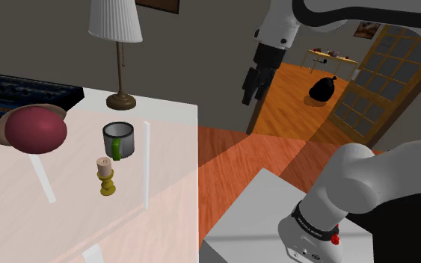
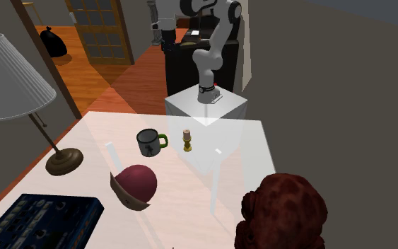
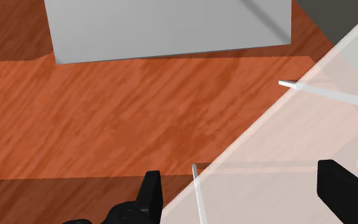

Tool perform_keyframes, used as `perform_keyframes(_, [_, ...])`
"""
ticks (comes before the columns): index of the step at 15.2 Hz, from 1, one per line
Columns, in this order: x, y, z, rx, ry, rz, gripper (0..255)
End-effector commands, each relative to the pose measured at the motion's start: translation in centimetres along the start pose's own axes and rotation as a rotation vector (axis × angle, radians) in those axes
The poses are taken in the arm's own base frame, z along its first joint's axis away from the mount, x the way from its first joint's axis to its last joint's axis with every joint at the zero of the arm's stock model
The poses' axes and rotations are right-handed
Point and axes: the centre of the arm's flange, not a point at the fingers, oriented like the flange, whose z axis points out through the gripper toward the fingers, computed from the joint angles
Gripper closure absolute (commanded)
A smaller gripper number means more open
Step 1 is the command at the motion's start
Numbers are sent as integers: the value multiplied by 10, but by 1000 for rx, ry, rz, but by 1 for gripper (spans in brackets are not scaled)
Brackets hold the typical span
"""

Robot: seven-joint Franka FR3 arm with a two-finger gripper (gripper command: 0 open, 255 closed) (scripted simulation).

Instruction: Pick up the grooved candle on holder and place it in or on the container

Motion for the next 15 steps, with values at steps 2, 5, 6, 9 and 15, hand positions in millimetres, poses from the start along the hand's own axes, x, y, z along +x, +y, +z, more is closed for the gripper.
perform_keyframes(2, [7, -10, 6, -1, 1, -5, 0])
perform_keyframes(5, [28, -38, 23, -2, 6, -21, 0])
perform_keyframes(6, [34, -48, 29, -3, 7, -27, 0])
perform_keyframes(9, [54, -77, 46, -5, 11, -43, 0])
perform_keyframes(15, [93, -137, 81, -8, 19, -75, 0])
